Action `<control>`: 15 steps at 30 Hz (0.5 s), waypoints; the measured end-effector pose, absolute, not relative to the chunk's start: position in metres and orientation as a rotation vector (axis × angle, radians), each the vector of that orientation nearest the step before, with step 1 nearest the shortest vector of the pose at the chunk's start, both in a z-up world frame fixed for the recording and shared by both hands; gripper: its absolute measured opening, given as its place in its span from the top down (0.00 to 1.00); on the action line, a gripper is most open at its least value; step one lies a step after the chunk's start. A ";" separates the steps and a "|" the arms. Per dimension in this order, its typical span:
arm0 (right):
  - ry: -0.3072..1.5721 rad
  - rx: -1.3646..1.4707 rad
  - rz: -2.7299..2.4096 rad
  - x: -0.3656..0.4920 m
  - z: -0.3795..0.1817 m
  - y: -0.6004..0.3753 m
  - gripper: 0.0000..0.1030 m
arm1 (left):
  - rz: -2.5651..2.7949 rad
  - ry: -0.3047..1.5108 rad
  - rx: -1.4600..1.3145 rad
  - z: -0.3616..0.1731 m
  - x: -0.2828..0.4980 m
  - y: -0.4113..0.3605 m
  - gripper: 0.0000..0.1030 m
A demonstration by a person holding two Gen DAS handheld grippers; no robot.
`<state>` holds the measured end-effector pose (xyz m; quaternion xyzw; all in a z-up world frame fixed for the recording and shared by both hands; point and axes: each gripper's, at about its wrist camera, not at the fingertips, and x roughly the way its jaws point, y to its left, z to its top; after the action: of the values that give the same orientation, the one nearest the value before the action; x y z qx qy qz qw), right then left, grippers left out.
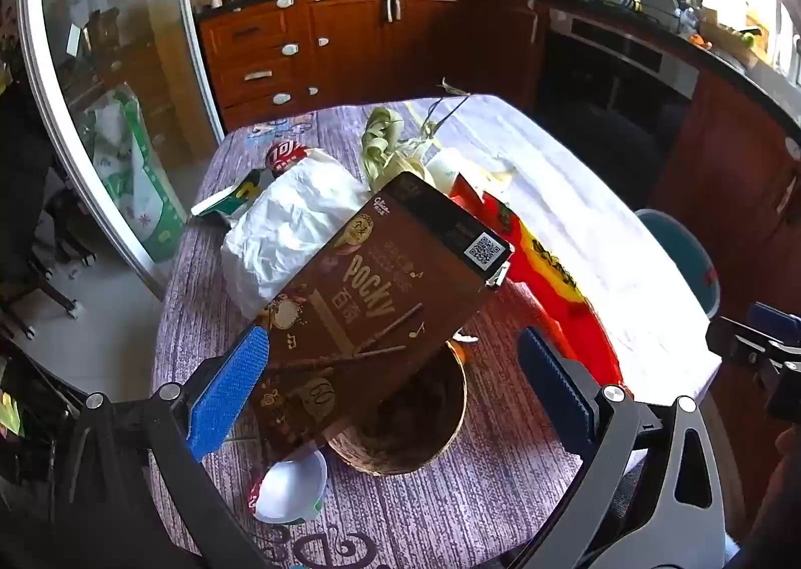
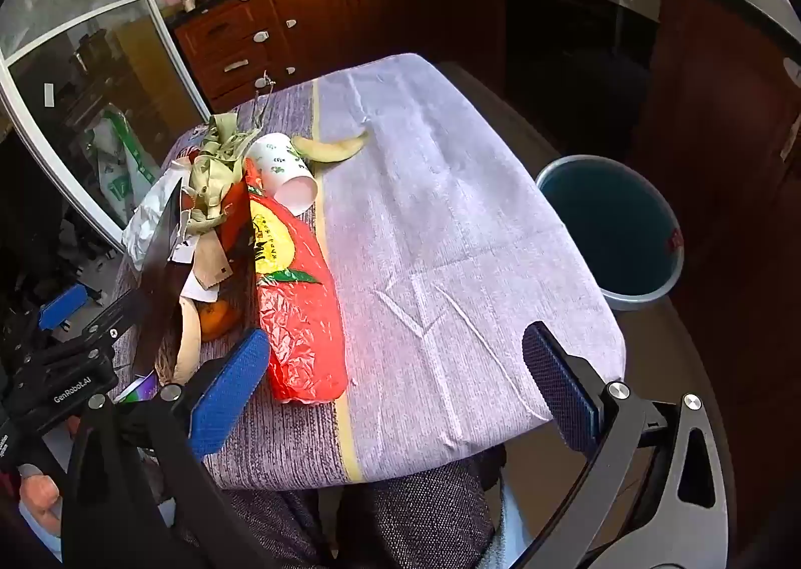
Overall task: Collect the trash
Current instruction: 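Move both tools toward the brown Pocky box and red snack bag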
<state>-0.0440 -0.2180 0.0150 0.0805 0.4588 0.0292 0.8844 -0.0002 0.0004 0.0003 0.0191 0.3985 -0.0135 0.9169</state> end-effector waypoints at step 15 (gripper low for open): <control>0.954 0.175 0.044 -0.047 0.019 -0.225 0.06 | -0.019 0.829 0.028 0.005 -0.004 0.011 0.04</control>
<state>-0.0471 -0.2253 0.0194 0.0839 0.4585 0.0211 0.8845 -0.0037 0.0106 0.0050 0.0138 0.4025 -0.0092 0.9153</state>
